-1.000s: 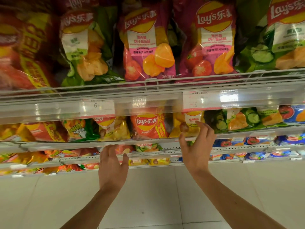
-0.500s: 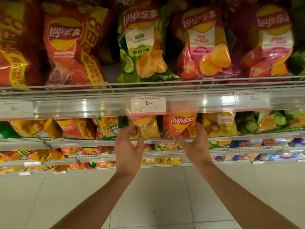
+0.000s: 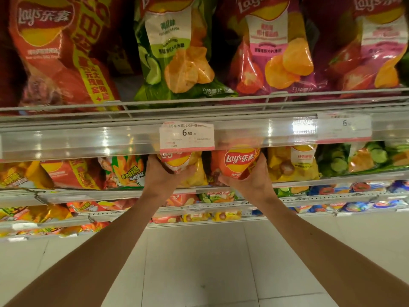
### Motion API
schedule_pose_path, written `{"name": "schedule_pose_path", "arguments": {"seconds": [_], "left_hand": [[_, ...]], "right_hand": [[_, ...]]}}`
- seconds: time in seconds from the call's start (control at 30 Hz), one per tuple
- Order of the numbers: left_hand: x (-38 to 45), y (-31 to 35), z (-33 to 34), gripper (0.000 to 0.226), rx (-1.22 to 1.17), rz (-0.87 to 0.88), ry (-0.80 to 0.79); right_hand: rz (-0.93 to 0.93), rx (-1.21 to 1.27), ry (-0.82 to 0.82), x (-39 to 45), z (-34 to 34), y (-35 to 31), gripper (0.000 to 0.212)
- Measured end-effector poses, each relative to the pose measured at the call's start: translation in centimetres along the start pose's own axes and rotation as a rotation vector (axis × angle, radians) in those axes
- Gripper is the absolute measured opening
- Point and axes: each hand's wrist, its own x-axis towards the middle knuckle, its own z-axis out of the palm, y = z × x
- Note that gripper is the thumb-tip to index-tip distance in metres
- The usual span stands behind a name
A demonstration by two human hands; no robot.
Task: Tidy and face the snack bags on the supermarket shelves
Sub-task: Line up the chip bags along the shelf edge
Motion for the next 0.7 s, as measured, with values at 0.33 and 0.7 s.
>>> {"name": "schedule_pose_path", "arguments": {"seconds": [0.33, 0.7], "left_hand": [[1.8, -1.7, 0.4, 0.107, -0.081, 0.014, -0.108], [1.0, -0.4, 0.0, 0.093, -0.187, -0.045, -0.039]], "right_hand": [[0.037, -0.055, 0.027, 1.3, 0.6, -0.1, 0.11], [0.061, -0.004, 0.094, -0.6, -0.7, -1.8, 0.099]]}}
